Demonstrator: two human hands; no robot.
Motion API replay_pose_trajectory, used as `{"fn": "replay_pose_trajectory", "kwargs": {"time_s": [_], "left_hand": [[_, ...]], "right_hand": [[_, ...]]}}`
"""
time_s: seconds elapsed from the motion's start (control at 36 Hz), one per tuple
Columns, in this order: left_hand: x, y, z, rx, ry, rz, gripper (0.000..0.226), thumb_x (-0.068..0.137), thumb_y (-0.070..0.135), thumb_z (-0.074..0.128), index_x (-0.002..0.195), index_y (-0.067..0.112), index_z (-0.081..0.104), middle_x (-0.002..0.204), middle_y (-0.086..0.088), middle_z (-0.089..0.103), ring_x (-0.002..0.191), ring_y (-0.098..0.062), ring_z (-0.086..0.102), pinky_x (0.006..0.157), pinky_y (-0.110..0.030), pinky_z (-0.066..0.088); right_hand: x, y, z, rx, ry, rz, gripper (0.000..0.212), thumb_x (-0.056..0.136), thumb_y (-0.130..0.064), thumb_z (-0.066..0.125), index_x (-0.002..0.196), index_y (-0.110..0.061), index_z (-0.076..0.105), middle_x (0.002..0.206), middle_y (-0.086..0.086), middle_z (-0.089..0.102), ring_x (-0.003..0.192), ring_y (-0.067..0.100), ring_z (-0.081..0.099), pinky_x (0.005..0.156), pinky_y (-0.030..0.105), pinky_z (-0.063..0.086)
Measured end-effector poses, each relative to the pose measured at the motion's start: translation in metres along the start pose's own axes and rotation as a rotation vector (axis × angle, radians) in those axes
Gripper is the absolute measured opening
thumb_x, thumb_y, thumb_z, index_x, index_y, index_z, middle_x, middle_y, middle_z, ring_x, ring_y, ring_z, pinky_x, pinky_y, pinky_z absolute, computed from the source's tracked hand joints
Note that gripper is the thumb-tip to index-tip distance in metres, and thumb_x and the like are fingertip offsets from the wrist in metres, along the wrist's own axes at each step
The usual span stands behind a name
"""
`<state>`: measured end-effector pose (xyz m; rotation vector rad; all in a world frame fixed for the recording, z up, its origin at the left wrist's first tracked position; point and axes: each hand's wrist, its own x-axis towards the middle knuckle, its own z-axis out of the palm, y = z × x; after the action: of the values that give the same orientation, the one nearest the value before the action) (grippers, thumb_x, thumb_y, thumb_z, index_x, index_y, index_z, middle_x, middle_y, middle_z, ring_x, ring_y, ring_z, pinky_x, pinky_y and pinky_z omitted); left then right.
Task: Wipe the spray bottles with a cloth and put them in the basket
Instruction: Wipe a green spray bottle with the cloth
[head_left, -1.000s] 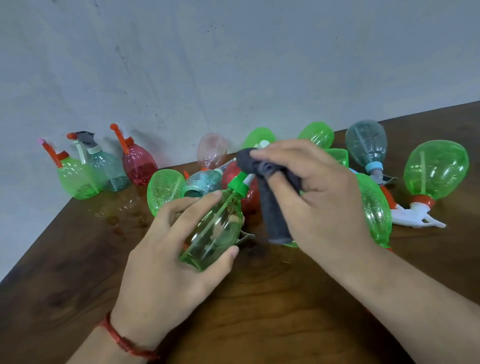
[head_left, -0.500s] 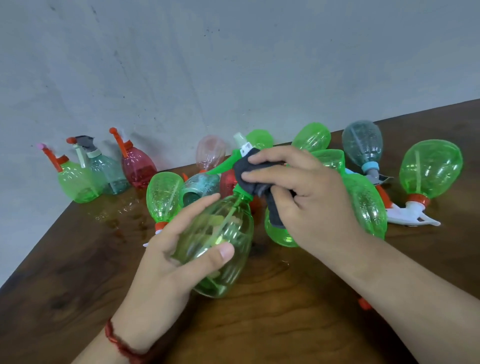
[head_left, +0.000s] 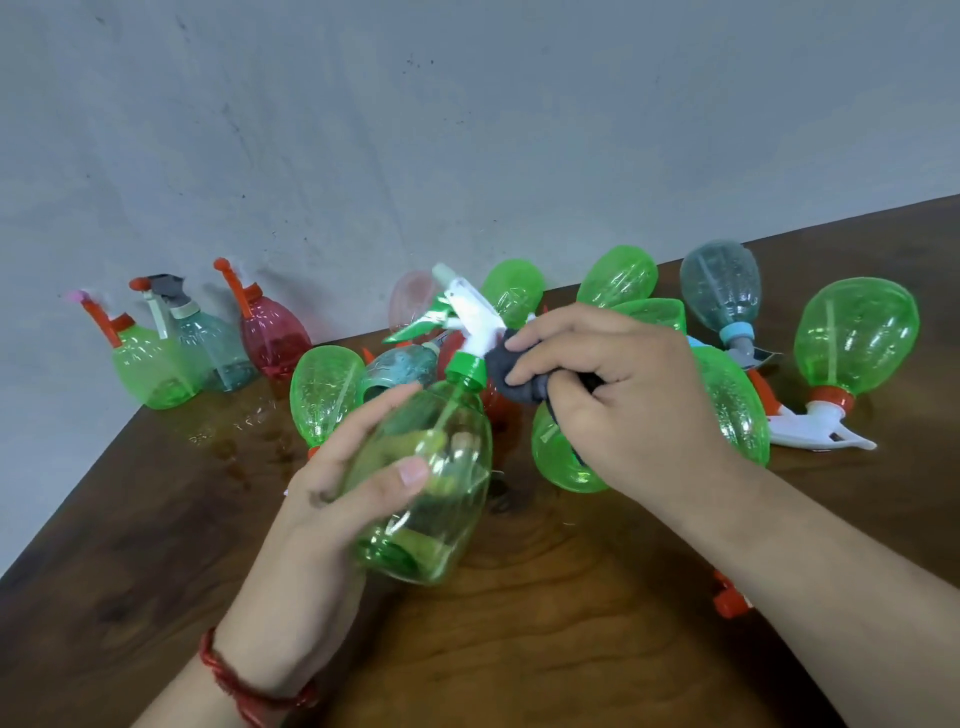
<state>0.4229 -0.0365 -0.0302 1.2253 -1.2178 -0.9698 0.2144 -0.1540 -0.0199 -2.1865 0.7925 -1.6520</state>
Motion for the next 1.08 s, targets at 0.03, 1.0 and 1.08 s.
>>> {"fn": "replay_pose_trajectory", "kwargs": {"time_s": [0.03,1.0,1.08], "left_hand": [[0.001,0.001,-0.002,-0.002,-0.002,-0.005,0.075,0.073,0.036,0.083,0.146,0.033,0.063,0.145,-0.015,0.066,0.137,-0.039,0.061,0.117,-0.062,0.042],[0.012,-0.004,-0.018,-0.089,0.18,0.143,0.073,0.078,0.042,0.078,0.148,0.031,0.06,0.144,-0.006,0.068,0.13,-0.034,0.067,0.105,-0.058,0.054],[0.015,-0.002,-0.02,-0.089,0.252,0.164,0.081,0.08,0.063,0.081,0.147,0.023,0.059,0.14,-0.009,0.069,0.129,-0.034,0.067,0.106,-0.063,0.053]], "right_hand": [[-0.001,-0.001,0.0,-0.007,0.01,-0.012,0.036,0.079,0.009,0.058,0.083,-0.016,0.084,0.105,-0.01,0.077,0.102,0.004,0.071,0.085,0.023,0.057],[-0.009,-0.019,0.005,0.373,0.025,0.342,0.042,0.091,0.016,0.058,0.093,-0.017,0.084,0.107,-0.013,0.079,0.114,0.004,0.07,0.101,0.023,0.053],[-0.018,-0.035,0.017,0.462,-0.124,0.386,0.047,0.092,0.015,0.058,0.101,-0.024,0.083,0.109,-0.014,0.079,0.113,0.006,0.072,0.102,0.033,0.057]]}}
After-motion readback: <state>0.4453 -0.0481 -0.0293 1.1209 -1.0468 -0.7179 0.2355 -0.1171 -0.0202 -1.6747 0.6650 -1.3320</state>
